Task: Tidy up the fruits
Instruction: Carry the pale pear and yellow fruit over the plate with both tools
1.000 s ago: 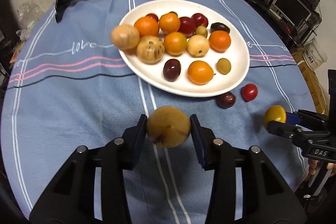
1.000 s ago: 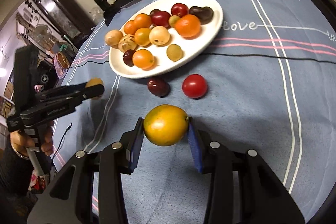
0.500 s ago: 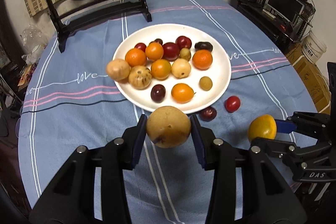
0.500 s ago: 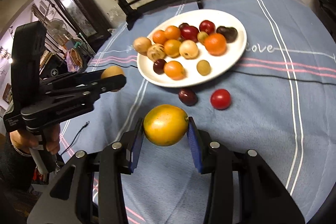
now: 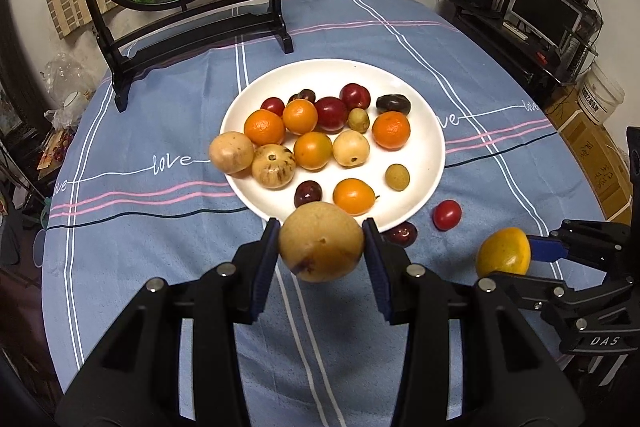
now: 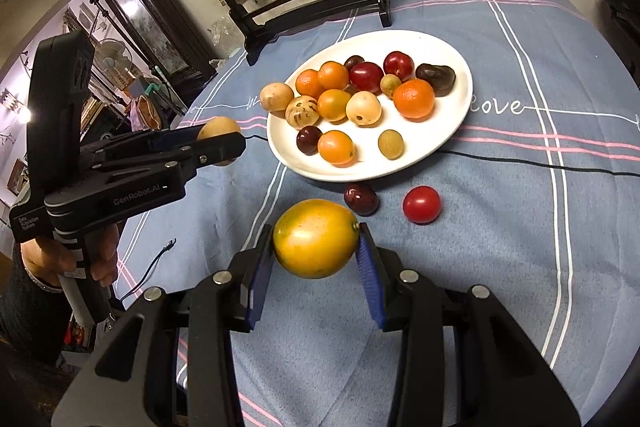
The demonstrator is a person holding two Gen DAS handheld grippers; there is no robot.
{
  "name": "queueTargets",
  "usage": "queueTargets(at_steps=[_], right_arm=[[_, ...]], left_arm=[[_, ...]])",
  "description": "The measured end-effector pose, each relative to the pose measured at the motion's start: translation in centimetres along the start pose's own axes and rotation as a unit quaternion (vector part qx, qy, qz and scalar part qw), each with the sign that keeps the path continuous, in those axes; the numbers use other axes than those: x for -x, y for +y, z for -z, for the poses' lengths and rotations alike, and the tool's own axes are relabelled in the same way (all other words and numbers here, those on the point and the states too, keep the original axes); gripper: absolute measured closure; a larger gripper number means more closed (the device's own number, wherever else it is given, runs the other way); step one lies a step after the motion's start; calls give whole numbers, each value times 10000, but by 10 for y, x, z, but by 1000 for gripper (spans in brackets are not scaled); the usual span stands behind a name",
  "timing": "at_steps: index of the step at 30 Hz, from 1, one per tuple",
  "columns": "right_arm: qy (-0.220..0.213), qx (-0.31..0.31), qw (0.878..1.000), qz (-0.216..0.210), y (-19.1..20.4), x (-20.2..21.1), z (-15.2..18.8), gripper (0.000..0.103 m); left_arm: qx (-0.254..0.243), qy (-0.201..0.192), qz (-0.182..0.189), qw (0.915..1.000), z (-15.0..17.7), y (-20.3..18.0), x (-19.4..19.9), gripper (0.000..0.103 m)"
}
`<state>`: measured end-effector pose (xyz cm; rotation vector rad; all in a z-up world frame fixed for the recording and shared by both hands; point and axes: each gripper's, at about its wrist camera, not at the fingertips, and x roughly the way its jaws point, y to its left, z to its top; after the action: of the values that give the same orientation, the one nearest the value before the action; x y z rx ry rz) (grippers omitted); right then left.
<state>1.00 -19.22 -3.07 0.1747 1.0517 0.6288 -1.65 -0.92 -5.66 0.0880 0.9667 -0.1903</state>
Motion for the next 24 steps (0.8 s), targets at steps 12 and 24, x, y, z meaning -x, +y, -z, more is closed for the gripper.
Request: queueTargets(at_steps=[12, 24], right_arm=[[-110, -54, 9993, 340, -30, 10, -22, 62], [-648, 224, 9954, 672, -47, 30, -84, 62]], left_arm=[[308, -95, -247, 9992, -16, 41, -3, 61], [194, -430, -373, 9982, -66, 48, -8, 61]])
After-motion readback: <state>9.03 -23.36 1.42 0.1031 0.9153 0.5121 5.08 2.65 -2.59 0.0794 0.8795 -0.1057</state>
